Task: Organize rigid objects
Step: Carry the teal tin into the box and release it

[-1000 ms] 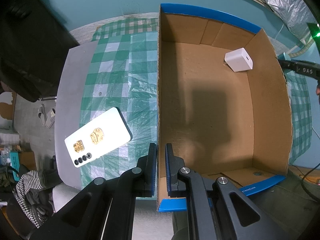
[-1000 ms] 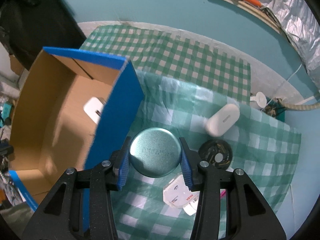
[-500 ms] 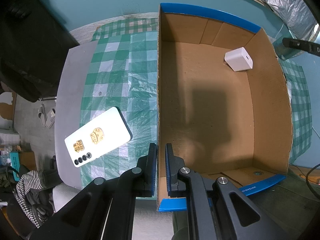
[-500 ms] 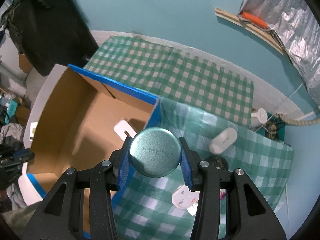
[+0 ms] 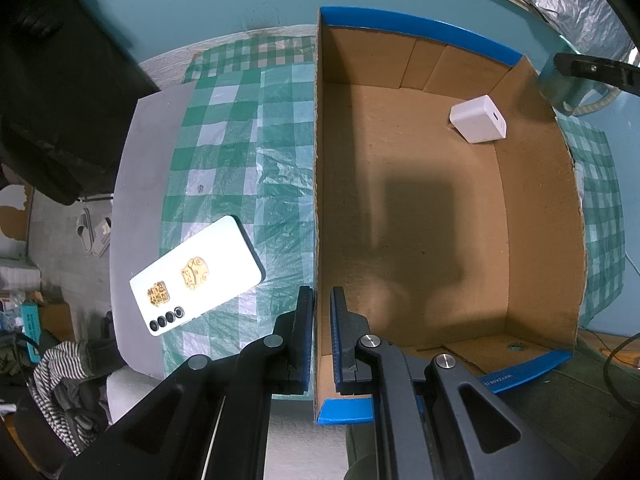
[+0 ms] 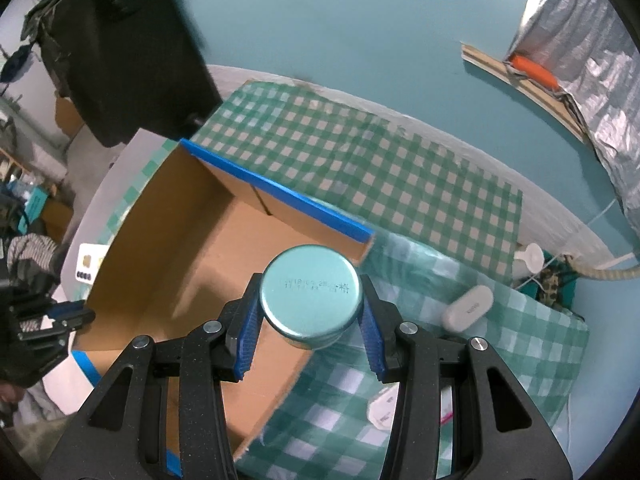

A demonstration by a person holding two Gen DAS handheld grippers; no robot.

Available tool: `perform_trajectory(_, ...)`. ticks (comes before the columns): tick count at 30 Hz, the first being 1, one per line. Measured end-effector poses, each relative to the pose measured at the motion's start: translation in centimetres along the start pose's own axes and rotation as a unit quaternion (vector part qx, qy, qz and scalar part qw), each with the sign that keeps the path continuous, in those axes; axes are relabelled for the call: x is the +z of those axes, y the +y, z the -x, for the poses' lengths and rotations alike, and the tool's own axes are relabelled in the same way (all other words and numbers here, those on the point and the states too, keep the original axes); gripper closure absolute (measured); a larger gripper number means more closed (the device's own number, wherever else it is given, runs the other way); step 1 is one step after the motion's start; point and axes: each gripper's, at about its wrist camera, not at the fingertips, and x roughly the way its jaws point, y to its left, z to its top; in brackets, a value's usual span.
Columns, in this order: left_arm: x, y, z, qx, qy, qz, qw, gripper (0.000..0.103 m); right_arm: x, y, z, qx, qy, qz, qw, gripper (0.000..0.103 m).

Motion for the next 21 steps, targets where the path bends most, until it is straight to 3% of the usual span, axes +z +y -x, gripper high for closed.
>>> perform_trajectory(21,-0.1,-0.1,0.0,0.008,0.002,-0.002,1.0,0.095,-1.8,1.4,-4.6,0.016,0.051,0.005,0.999,0.059)
